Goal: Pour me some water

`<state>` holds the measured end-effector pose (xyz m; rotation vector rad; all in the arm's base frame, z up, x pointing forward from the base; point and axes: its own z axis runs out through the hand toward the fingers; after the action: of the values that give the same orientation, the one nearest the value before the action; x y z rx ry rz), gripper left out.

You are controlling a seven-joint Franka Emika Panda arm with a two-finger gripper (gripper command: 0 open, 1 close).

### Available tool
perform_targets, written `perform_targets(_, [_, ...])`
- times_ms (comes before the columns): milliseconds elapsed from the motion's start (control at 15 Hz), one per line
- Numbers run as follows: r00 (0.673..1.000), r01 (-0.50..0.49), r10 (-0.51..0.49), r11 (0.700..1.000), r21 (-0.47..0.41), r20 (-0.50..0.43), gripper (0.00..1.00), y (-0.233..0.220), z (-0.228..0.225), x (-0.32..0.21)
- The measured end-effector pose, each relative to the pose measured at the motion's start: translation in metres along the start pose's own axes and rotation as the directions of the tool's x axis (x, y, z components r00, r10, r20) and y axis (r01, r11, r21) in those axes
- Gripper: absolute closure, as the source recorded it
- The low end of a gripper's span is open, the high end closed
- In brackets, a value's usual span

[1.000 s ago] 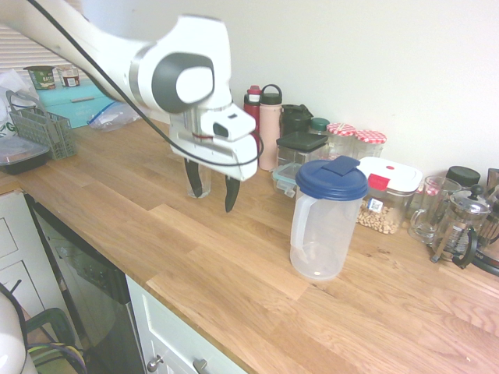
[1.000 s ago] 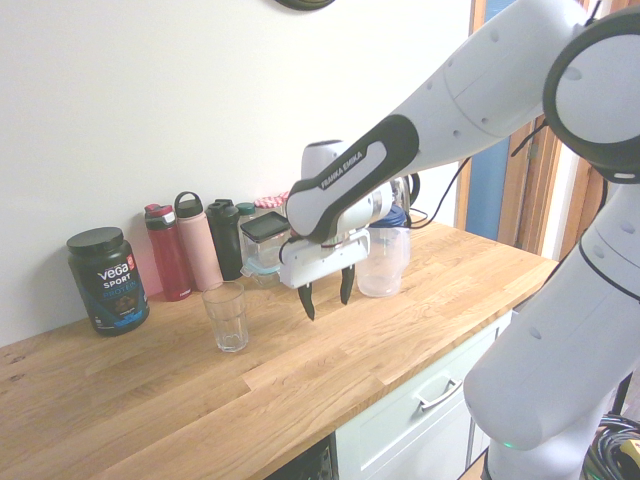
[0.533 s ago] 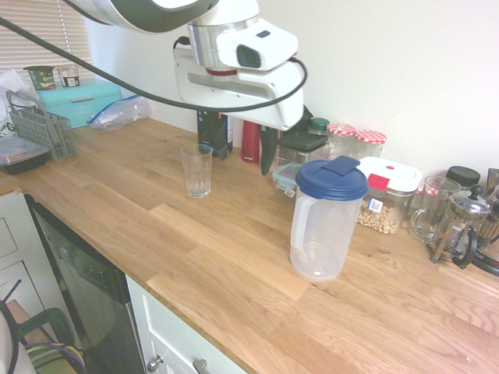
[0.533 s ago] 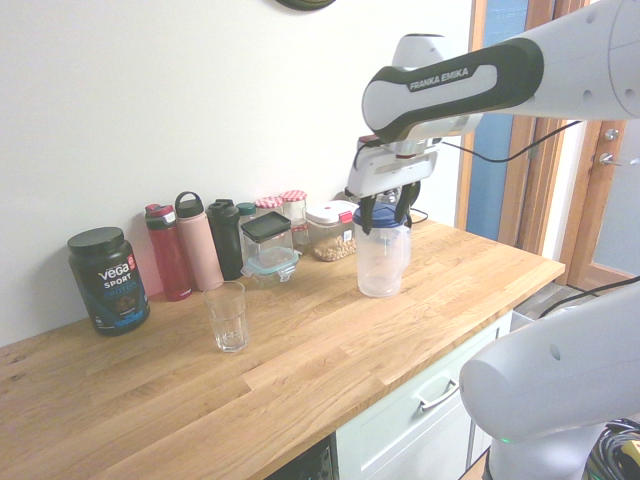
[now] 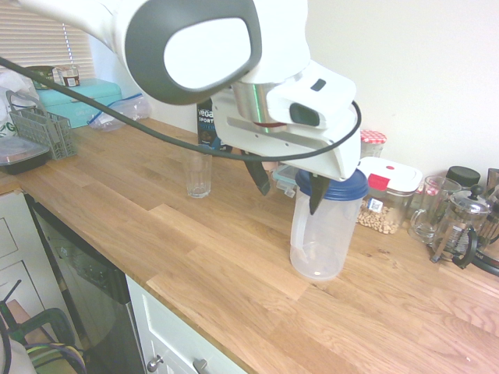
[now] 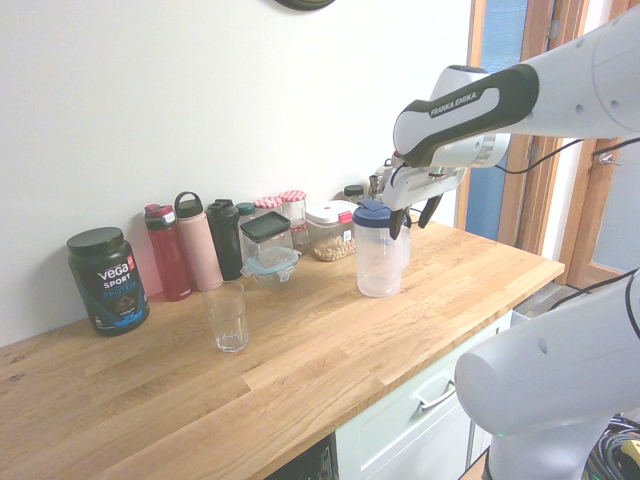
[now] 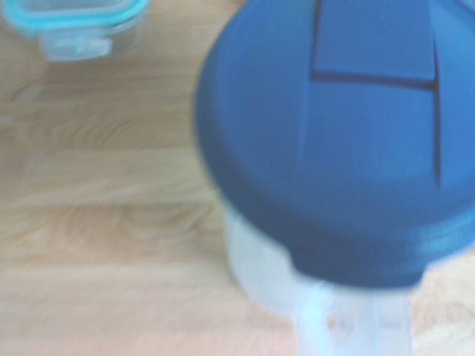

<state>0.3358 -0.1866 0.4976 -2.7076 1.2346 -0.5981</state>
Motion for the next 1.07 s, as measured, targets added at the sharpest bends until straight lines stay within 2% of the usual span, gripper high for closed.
perform_targets(133, [1.000,-0.013,0.013,1.000,-0.007,-0.010,0.00,-0.003,0.018,0.009])
perform_targets(200, [1.000,-0.019,0.019,1.000,-0.013,-0.009,1.00,-0.005,0.026,0.012])
perform_targets(533, [0.999,-0.041,0.042,0.999,-0.024,0.009,1.00,-0.012,0.047,0.024])
perform_targets(1067, [0.998,-0.053,0.053,0.998,-0.019,0.016,1.00,-0.013,0.049,0.025])
